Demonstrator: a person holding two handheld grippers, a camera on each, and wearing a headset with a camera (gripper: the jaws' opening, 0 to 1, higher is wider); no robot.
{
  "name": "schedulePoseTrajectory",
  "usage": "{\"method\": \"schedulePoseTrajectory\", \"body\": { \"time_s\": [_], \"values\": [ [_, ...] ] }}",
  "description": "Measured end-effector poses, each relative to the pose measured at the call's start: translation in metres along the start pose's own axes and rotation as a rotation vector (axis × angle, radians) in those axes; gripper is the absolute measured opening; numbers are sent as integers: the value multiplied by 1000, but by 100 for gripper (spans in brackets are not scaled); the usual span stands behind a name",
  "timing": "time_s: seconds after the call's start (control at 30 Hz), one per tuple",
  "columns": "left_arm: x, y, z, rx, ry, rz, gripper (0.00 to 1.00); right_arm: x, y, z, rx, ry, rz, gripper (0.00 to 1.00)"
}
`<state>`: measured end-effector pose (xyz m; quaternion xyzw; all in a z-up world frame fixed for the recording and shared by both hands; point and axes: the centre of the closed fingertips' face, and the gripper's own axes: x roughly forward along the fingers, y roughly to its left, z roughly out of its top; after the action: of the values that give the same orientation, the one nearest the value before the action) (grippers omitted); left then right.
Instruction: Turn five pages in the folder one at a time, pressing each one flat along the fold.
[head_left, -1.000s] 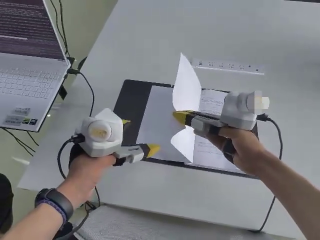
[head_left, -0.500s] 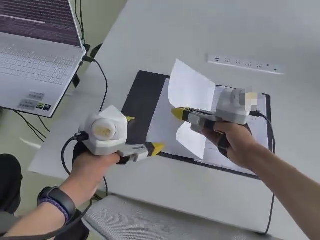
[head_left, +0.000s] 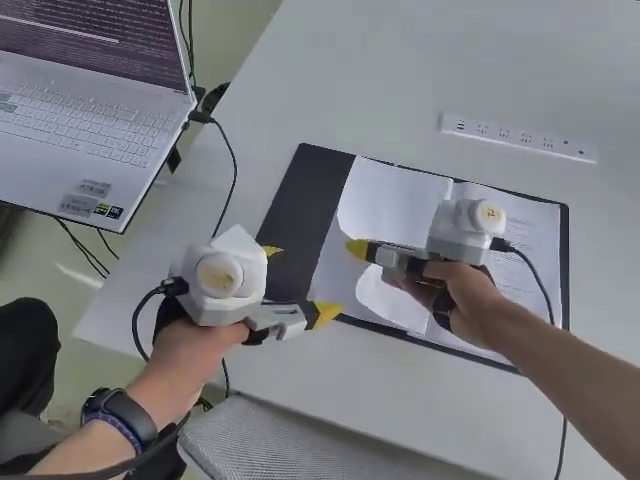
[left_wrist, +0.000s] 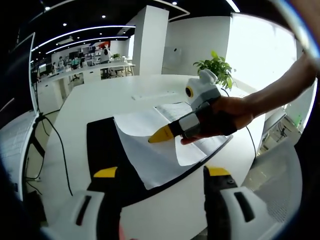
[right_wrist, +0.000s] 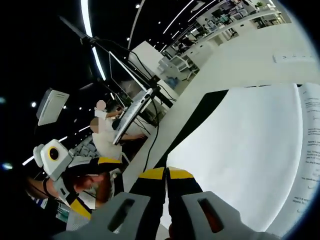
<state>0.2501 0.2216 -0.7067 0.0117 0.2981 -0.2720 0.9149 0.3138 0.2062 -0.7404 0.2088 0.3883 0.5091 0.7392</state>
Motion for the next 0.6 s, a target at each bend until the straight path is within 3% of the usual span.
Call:
{"method": "schedulePoseTrajectory", "body": {
  "time_s": [0.37, 0.6],
  "values": [
    [6, 4, -8, -26, 2, 6, 67, 19, -18, -30, 64, 93, -18, 0],
    [10, 3, -14, -31, 19, 6, 66, 22, -31, -30, 99, 92, -18, 0]
  ]
}}
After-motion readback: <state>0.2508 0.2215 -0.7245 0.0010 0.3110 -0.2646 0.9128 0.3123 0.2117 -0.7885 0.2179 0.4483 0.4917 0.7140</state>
